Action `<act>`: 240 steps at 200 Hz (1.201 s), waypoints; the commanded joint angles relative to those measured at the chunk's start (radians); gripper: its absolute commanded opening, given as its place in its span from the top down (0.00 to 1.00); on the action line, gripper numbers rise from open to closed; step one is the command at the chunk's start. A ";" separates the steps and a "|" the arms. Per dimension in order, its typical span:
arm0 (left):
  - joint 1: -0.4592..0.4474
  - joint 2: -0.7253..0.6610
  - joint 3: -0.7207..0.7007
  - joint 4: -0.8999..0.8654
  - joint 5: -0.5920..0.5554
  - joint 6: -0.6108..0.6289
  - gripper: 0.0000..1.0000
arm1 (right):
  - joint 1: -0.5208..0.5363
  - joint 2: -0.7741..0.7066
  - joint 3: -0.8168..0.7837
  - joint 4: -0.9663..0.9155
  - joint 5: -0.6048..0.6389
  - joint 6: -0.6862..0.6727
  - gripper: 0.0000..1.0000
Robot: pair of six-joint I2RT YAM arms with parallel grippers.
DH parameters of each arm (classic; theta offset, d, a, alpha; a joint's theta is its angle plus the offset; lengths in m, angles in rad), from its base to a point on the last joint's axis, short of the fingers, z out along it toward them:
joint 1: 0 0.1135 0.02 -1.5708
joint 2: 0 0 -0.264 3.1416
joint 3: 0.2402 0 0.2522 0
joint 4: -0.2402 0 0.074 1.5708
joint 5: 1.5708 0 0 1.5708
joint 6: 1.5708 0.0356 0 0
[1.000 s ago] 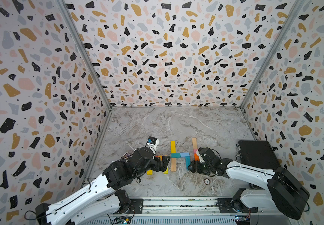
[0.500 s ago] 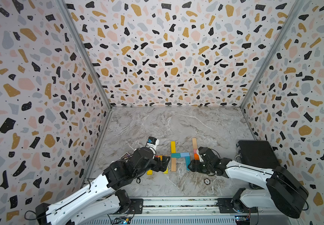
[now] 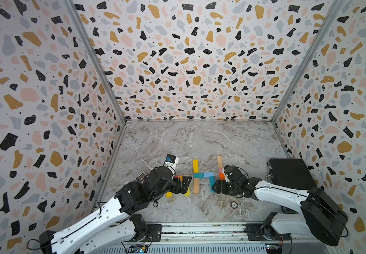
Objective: Assemble the letter h with building blocks
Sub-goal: Reset both arms
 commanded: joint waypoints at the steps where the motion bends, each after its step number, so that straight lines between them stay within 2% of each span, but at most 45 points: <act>1: 0.005 -0.014 0.040 -0.007 -0.028 0.025 0.01 | 0.000 -0.112 0.023 -0.107 -0.019 -0.049 0.18; 12: 0.005 -0.012 0.051 -0.018 -0.052 0.030 0.01 | 0.001 -0.172 0.055 -0.164 -0.009 -0.091 0.10; 45: 0.007 -0.004 0.092 -0.030 -0.212 0.071 0.01 | -0.029 -0.273 0.243 -0.385 0.194 -0.268 0.05; 75: 0.046 0.029 0.108 0.057 -0.320 0.170 0.01 | -0.104 -0.271 0.297 -0.362 0.347 -0.322 0.03; 87: 0.128 0.051 0.111 0.094 -0.291 0.175 0.01 | -0.147 -0.267 0.289 -0.320 0.355 -0.315 0.01; 107: 0.360 0.097 0.094 0.156 -0.126 0.119 0.01 | -0.210 -0.259 0.256 -0.267 0.355 -0.271 0.01; 118: 0.433 0.125 0.075 0.213 -0.108 0.110 0.01 | -0.229 -0.258 0.243 -0.255 0.368 -0.240 0.01; 145: 0.503 0.242 0.102 0.286 -0.194 0.184 0.01 | -0.237 -0.278 0.202 -0.211 0.344 -0.232 0.01; 174: 0.632 0.378 0.154 0.395 -0.168 0.279 0.01 | -0.238 -0.306 0.177 -0.201 0.336 -0.212 0.01; 207: 0.790 0.480 0.088 0.584 -0.113 0.410 0.01 | -0.237 -0.325 0.173 -0.194 0.295 -0.204 0.01; 228: 0.854 0.584 0.062 0.583 -0.091 0.509 0.01 | -0.238 -0.331 0.167 -0.188 0.285 -0.203 0.01; 240: 0.872 0.643 0.054 0.579 -0.128 0.542 0.01 | -0.238 -0.334 0.166 -0.187 0.285 -0.201 0.01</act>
